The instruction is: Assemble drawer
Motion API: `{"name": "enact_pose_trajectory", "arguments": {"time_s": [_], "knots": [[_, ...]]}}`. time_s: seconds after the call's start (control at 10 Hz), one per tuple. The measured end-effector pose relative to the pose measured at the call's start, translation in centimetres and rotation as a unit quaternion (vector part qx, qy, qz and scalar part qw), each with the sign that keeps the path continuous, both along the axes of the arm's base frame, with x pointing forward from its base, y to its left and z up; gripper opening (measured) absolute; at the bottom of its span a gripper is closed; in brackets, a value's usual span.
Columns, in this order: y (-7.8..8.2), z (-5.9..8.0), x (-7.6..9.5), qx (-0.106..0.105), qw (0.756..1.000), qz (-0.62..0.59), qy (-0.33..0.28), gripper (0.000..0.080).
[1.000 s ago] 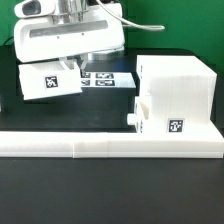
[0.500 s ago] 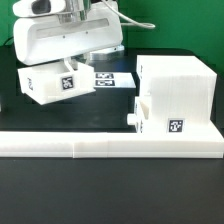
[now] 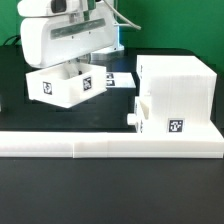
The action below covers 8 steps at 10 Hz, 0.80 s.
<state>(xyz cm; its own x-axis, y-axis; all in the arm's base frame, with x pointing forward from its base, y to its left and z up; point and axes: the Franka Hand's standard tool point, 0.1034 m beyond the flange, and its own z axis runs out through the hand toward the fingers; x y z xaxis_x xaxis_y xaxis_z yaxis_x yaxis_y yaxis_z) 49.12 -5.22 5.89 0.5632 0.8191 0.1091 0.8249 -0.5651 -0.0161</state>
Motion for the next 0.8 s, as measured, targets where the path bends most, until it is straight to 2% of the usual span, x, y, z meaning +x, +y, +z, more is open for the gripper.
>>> {"name": "enact_pose_trajectory", "arguments": {"time_s": [0.2,0.5,0.6,0.8], "knots": [[0.3,0.1,0.7,-0.003,0.998,0.066,-0.001,0.0044],[1.3,0.3,3.0,-0.010,0.986,0.167,-0.005,0.0044],[1.7,0.3,3.6,-0.008,0.985,0.170,-0.005,0.0044],[1.7,0.2,3.7,-0.007,0.986,0.167,-0.005,0.0044]]}}
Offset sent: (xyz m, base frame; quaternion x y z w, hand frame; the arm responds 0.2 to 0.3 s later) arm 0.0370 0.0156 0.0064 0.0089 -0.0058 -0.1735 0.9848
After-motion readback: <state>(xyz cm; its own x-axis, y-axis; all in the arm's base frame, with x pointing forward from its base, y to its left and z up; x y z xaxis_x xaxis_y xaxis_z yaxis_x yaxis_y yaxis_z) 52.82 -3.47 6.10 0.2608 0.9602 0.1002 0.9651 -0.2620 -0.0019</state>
